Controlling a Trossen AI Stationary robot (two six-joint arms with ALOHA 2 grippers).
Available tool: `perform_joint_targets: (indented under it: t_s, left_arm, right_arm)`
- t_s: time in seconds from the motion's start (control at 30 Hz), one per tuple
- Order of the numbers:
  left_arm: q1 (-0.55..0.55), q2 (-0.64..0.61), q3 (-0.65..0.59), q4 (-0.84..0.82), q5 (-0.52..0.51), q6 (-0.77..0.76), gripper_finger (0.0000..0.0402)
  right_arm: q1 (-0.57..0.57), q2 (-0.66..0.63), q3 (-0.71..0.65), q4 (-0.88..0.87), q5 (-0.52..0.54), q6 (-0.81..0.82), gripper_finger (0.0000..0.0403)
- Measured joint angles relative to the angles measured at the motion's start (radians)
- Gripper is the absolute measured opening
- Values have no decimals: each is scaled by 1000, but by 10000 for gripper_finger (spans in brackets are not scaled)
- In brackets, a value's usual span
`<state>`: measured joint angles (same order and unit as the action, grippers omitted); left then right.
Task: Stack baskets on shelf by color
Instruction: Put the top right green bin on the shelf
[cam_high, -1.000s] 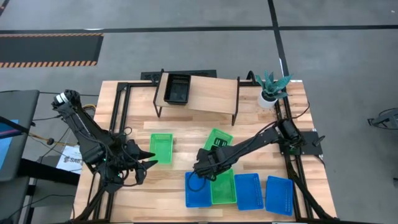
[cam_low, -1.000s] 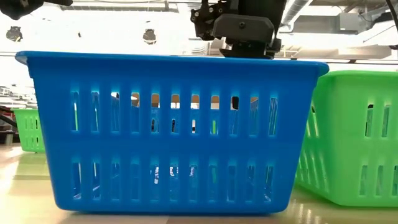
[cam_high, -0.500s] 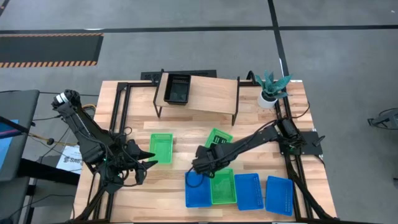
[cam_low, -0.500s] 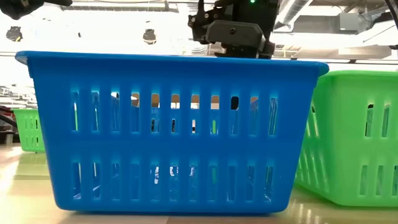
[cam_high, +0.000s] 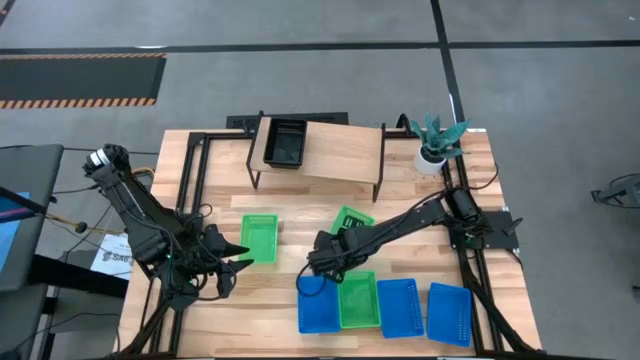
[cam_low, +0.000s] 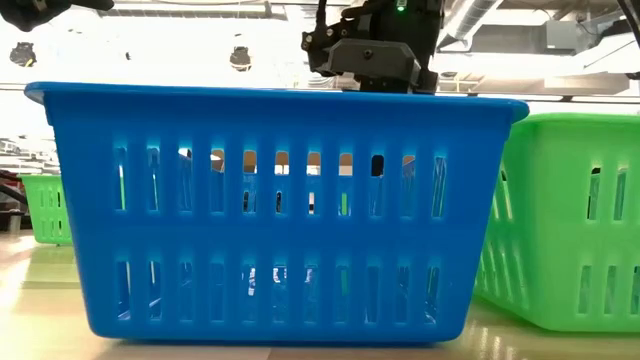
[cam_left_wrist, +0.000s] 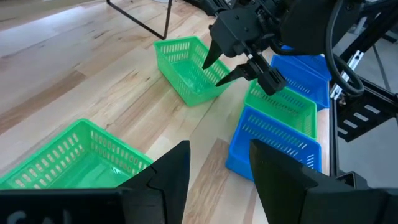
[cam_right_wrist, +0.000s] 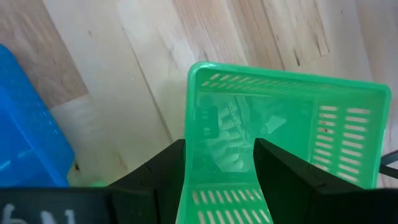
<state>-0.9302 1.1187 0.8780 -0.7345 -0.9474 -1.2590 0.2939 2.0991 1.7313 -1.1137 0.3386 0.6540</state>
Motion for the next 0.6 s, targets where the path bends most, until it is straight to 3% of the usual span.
perform_joint_targets:
  t_s: [0.6]
  left_arm:
    - [0, 0, 0, 0, 30, 68, 153]
  right_arm:
    - [-29, 0, -85, 79, -62, -8, 209]
